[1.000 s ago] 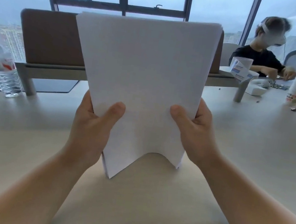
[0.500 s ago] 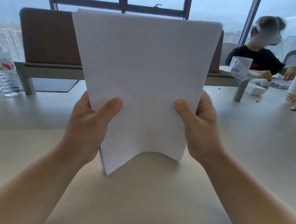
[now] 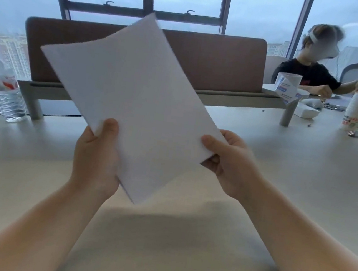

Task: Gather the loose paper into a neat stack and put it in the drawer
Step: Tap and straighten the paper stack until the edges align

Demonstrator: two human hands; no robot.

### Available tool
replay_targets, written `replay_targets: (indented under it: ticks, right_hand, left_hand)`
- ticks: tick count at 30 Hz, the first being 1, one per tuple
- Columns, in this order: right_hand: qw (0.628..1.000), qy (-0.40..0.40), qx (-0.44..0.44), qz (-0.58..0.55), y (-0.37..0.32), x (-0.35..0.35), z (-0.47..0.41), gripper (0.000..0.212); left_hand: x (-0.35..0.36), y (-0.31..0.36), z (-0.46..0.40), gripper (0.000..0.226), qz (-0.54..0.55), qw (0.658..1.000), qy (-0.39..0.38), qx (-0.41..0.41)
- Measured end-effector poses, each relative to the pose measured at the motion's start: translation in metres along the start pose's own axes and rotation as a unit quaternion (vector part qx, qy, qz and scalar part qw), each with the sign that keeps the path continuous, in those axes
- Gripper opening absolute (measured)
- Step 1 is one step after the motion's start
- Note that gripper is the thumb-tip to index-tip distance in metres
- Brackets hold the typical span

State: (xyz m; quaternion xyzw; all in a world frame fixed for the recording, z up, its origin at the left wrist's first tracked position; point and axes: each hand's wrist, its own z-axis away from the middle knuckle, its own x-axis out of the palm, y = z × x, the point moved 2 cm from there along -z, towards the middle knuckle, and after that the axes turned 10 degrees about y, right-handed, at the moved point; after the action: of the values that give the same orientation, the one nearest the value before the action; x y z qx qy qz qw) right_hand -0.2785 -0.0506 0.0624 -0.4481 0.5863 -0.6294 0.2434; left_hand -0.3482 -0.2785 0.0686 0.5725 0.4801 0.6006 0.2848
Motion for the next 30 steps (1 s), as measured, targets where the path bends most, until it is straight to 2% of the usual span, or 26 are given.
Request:
replay_targets:
  ticks: [2,4,6,9,12,14,17,19,22,24,27,30]
  right_hand:
    - [0.993,-0.049,0.088,-0.062,0.006,0.008,0.005,0.024]
    - [0.982,-0.114,0.140,-0.047,0.017,0.019,0.015,0.022]
    - [0.984,-0.106,0.146,-0.009,0.027,0.027,0.021,0.022]
    - [0.996,0.002,0.058,0.069,0.029,0.019,0.007,0.027]
    - [0.989,0.104,-0.024,0.099,0.019,-0.001,-0.010,0.028]
    - [0.982,0.136,-0.063,0.117,0.009,-0.016,-0.015,0.029]
    - [0.967,0.152,-0.110,0.172,-0.001,-0.026,-0.018,0.033]
    - [0.961,0.140,-0.127,0.201,-0.001,-0.028,-0.018,0.034]
    - [0.954,0.113,-0.145,0.238,0.005,-0.024,-0.016,0.026]
    - [0.951,0.103,-0.168,0.236,0.006,-0.021,-0.015,0.020]
    - [0.965,0.082,-0.188,0.163,0.002,-0.016,-0.012,0.023]
    - [0.981,0.055,-0.183,0.033,-0.009,-0.019,-0.009,0.032]
  left_hand:
    - [0.005,0.000,0.002,0.020,0.039,0.999,0.006,-0.026]
    - [0.010,-0.004,0.008,0.025,0.043,0.997,-0.031,-0.047]
    - [0.014,-0.012,0.015,0.032,0.006,0.993,-0.097,-0.061]
    - [0.014,-0.012,0.015,0.037,-0.013,0.983,-0.169,-0.067]
    - [0.003,0.001,-0.003,0.035,0.080,0.979,-0.161,-0.097]
    - [-0.007,0.006,-0.019,0.031,0.113,0.975,-0.151,-0.116]
    - [-0.018,0.003,-0.039,0.027,0.045,0.979,-0.141,-0.139]
    - [-0.021,-0.008,-0.045,0.031,-0.062,0.980,-0.125,-0.144]
    - [-0.024,-0.024,-0.046,0.022,-0.229,0.968,-0.097,-0.044]
    - [-0.023,-0.025,-0.042,0.015,-0.277,0.957,-0.072,0.044]
    - [-0.020,-0.011,-0.038,0.010,-0.211,0.969,-0.057,0.118]
    - [-0.016,0.005,-0.036,0.016,-0.115,0.984,-0.065,0.117]
